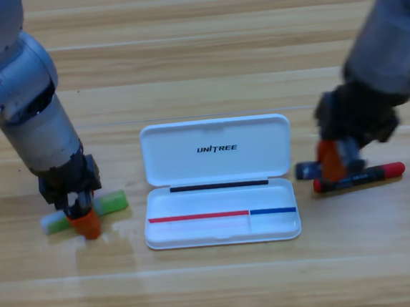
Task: Clean up eraser and pencils
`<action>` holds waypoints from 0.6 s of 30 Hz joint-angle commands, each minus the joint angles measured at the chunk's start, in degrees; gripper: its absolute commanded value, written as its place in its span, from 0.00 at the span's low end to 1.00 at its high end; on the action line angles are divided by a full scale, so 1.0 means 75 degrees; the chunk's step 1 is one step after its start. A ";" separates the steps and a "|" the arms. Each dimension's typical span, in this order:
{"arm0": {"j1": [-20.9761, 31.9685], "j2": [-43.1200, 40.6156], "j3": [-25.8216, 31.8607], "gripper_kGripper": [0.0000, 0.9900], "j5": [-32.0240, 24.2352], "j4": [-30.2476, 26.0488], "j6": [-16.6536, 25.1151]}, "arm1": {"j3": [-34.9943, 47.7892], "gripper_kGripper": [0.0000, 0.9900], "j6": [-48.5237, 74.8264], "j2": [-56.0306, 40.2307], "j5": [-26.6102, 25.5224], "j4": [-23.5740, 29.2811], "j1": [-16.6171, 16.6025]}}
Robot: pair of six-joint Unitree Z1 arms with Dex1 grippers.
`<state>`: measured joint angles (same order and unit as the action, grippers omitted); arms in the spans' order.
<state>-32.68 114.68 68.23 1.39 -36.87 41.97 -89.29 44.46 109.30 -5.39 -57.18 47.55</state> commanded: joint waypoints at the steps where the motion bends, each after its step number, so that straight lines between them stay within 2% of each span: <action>1: 0.0209 0.0518 -0.0074 0.01 0.0248 0.0088 0.0322 | -0.0446 0.00 0.0178 0.1423 0.0156 -0.0098 0.0410; 4: 0.0209 0.0295 -0.0062 0.00 0.0400 0.0017 0.0263 | -0.0657 0.00 0.0178 0.1740 0.0179 -0.0098 0.0422; 11: 0.0186 -0.0560 0.0641 0.00 0.0764 -0.1412 0.0334 | -0.1055 0.00 0.0061 0.2255 0.0144 -0.0098 0.0445; 18: -0.0072 -0.1428 0.1719 0.00 0.0963 -0.2830 0.0076 | -0.1395 0.00 -0.0056 0.2701 0.0132 -0.0098 0.0492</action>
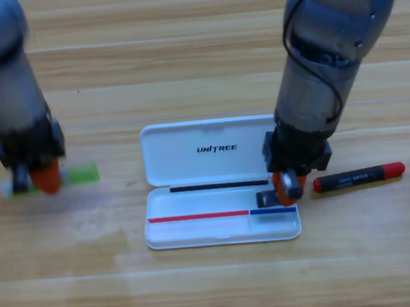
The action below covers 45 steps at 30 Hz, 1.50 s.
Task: Clean up eraser and pencils
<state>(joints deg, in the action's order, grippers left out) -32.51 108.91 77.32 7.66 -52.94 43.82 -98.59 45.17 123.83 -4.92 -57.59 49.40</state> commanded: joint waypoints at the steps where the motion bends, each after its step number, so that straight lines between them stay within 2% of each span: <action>1: -0.0142 -0.0716 0.0612 0.00 0.0127 -0.0829 -0.0206 | -0.0167 0.00 -0.0176 0.0775 0.0058 -0.0044 0.0257; 7: -0.0400 -0.0927 0.0835 0.00 0.0115 -0.1133 -0.0358 | -0.0120 0.00 -0.0281 0.0763 0.0058 -0.0044 0.0268; 9: -0.0447 -0.0951 0.0835 0.00 0.0080 -0.1133 -0.0381 | -0.0097 0.05 -0.0281 0.0763 0.0058 -0.0044 0.0268; 11: -0.0494 -0.0963 0.0835 0.00 0.0045 -0.1133 -0.0405 | -0.0074 0.20 -0.0316 0.0775 0.0070 -0.0044 0.0268; 15: -0.0564 -0.0998 0.0835 0.00 0.0033 -0.1157 -0.0428 | 0.0008 0.70 -0.0492 0.0669 0.0116 -0.0044 0.0268; 16: -0.0576 -0.0998 0.0835 0.00 0.0033 -0.1168 -0.0428 | 0.0032 0.76 -0.0527 0.0599 0.0140 -0.0044 0.0268; 17: -0.0588 -0.0998 0.0835 0.00 0.0045 -0.1180 -0.0440 | 0.0067 0.79 -0.0539 0.0517 0.0140 -0.0044 0.0268; 21: -0.0623 -0.0998 0.0858 0.00 0.0045 -0.1180 -0.0417 | 0.0290 0.80 -0.0527 -0.0046 0.0152 -0.0208 0.0268; 25: -0.0834 -0.0857 0.1057 0.00 -0.0014 -0.1157 -0.0370 | 0.0758 0.87 -0.0492 -0.0983 0.0152 -0.0630 0.0175; 29: -0.1338 -0.0400 0.1350 0.00 -0.0178 -0.1086 -0.0335 | 0.1438 0.87 -0.0445 -0.1733 0.0187 -0.0654 -0.0224; 30: -0.1502 -0.0259 0.1420 0.00 -0.0213 -0.1063 -0.0335 | 0.1567 0.91 -0.0445 -0.1803 0.0245 -0.0654 -0.0353; 33: -0.1924 0.0198 0.1667 0.00 -0.0354 -0.1016 -0.0346 | 0.1825 1.00 -0.0129 -0.1815 0.0527 -0.0677 -0.0763; 39: -0.2557 0.1147 0.1866 0.00 -0.0588 -0.0618 -0.0452 | 0.1813 1.00 0.0762 -0.1288 0.0691 -0.0548 -0.1372; 45: -0.2861 0.1780 0.1983 0.00 -0.0705 -0.0325 -0.0546 | 0.1567 1.00 0.1488 -0.0620 0.0702 -0.0091 -0.1618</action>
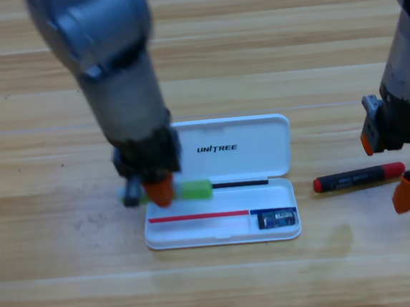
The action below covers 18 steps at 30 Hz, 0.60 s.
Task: Clean up eraser and pencils
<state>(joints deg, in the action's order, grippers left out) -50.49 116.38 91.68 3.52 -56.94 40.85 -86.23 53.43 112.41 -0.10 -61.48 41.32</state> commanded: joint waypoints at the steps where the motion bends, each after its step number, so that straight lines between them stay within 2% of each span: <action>1: -0.0476 0.0866 0.0104 0.00 -0.0177 0.0233 -0.0173 | -0.0081 1.00 0.0458 0.0984 0.0061 0.0498 -0.0553; 16: -0.0522 0.1381 0.0491 0.00 -0.0247 0.0291 -0.0372 | -0.0503 0.93 0.0857 0.2062 0.0342 0.1272 -0.0646; 18: -0.0522 0.1405 0.0538 0.00 -0.0259 0.0268 -0.0430 | -0.0526 0.89 0.0880 0.2121 0.0354 0.1272 -0.0646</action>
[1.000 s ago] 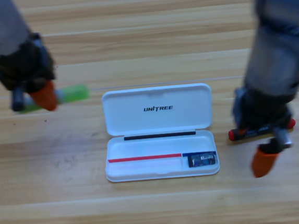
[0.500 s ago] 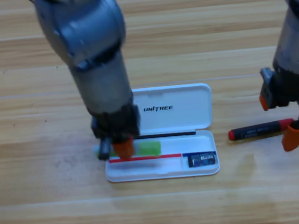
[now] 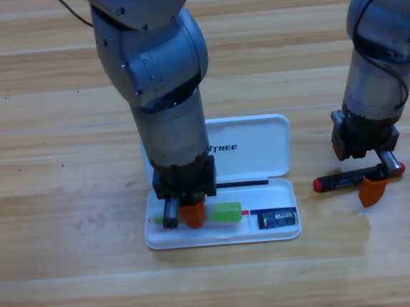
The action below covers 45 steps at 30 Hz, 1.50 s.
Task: Clean up eraser and pencils
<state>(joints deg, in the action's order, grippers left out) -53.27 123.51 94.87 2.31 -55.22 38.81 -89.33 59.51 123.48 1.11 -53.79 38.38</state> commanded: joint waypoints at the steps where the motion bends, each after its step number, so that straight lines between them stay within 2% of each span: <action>1: -0.0151 0.0465 0.0135 0.00 -0.0108 0.0015 -0.0171 | -0.0125 0.86 0.0093 0.0669 0.0203 0.0258 -0.0254; 6: -0.0139 0.0501 0.0182 0.00 -0.0108 0.0004 -0.0171 | -0.0125 0.80 0.0163 0.0845 0.0274 0.0258 -0.0266; 8: -0.0139 0.0512 0.0194 0.00 -0.0108 0.0004 -0.0171 | -0.0102 0.63 0.0245 0.0903 0.0297 0.0258 -0.0266; 9: -0.0139 0.0512 0.0194 0.00 -0.0096 0.0004 -0.0171 | -0.0090 0.52 0.0280 0.0927 0.0297 0.0258 -0.0266; 12: -0.0139 0.0547 0.0182 0.00 -0.0096 0.0004 -0.0171 | -0.0020 0.05 0.0386 0.0938 0.0285 0.0258 -0.0278; 13: -0.0151 0.0559 0.0182 0.00 -0.0096 0.0015 -0.0183 | 0.0016 0.00 0.0421 0.0938 0.0285 0.0247 -0.0278; 23: -0.0139 0.0618 -0.0005 0.00 -0.0108 0.0027 -0.0276 | 0.0133 0.00 0.0268 0.0481 0.0250 0.0165 -0.0278; 29: -0.0139 0.0618 -0.0052 0.00 -0.0108 0.0039 -0.0276 | 0.0414 0.00 -0.0247 -0.0855 -0.0418 -0.0386 -0.0278; 30: -0.0139 0.0618 -0.0076 0.06 -0.0108 0.0039 -0.0288 | 0.0426 0.00 -0.0294 -0.1007 -0.0488 -0.0445 -0.0278; 33: -0.0139 0.0594 -0.0099 0.82 -0.0096 0.0027 -0.0323 | 0.0438 0.00 -0.0388 -0.1253 -0.0523 -0.0527 -0.0278; 34: -0.0139 0.0594 -0.0099 0.95 -0.0085 0.0015 -0.0323 | 0.0449 0.00 -0.0388 -0.1276 -0.0512 -0.0538 -0.0278; 35: -0.0139 0.0594 -0.0099 0.99 -0.0085 0.0015 -0.0323 | 0.0461 0.00 -0.0388 -0.1288 -0.0512 -0.0538 -0.0278; 41: -0.0139 0.0571 -0.0111 1.00 -0.0085 0.0015 -0.0335 | 0.0578 0.00 -0.0400 -0.1370 -0.0547 -0.0538 -0.0254; 45: -0.0139 0.0360 -0.0146 1.00 -0.0050 -0.0055 -0.0335 | 0.0473 0.00 -0.0552 -0.1546 -0.0734 -0.0726 0.0074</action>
<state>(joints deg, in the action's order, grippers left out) -53.37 125.69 95.39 2.12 -55.23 36.71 -86.67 56.81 113.87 -2.81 -57.39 37.62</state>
